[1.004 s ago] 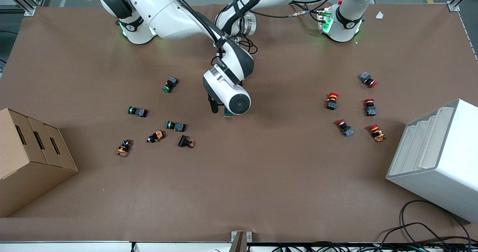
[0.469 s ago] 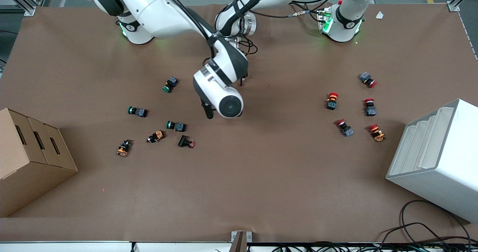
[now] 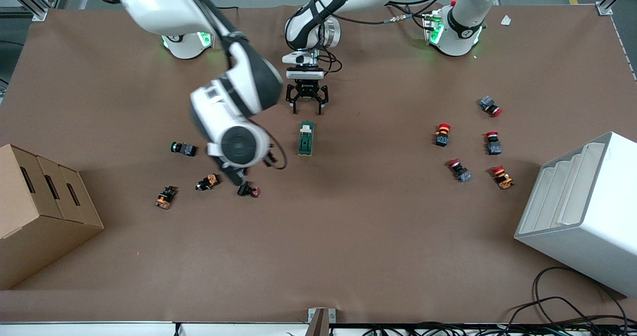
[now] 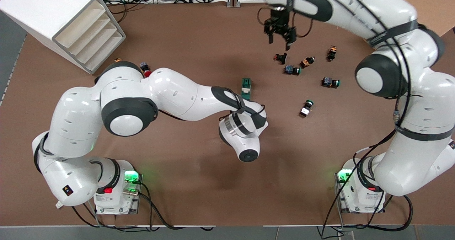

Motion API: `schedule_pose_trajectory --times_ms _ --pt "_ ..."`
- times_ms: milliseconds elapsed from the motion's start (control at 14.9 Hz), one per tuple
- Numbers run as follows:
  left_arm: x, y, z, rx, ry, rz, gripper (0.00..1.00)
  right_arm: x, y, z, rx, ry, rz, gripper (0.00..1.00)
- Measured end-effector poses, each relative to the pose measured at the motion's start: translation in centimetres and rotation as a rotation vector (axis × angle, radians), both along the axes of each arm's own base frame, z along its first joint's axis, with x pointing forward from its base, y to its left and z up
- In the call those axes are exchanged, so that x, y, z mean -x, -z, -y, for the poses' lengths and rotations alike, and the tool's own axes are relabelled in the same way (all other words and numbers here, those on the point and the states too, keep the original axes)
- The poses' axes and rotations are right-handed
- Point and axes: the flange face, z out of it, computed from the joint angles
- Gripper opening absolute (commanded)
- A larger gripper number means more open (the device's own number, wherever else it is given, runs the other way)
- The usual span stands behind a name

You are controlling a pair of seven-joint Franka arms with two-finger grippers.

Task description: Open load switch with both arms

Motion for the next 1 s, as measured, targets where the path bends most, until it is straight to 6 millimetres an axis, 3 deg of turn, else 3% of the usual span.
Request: schedule_pose_trajectory --times_ms 201,469,736,870,1004 --pt "-1.2 -1.8 1.7 -0.030 -0.052 -0.059 0.99 -2.5 -3.4 7.7 -0.078 -0.178 0.028 1.00" --pt "-3.6 -6.0 4.2 -0.031 -0.117 -0.134 0.99 -4.5 -7.5 16.9 -0.177 -0.384 0.067 1.00" --pt "-7.7 -13.1 4.8 -0.016 -0.186 -0.228 1.00 -5.5 -10.8 26.8 -0.251 -0.596 0.103 1.00" --pt "-10.7 -17.2 3.8 -0.022 -0.205 -0.282 1.00 -5.6 -12.1 31.3 -0.272 -0.644 0.125 1.00" --pt "-14.7 -21.0 1.9 -0.021 -0.227 -0.322 1.00 -5.4 -13.3 34.1 -0.273 -0.646 0.148 1.00"
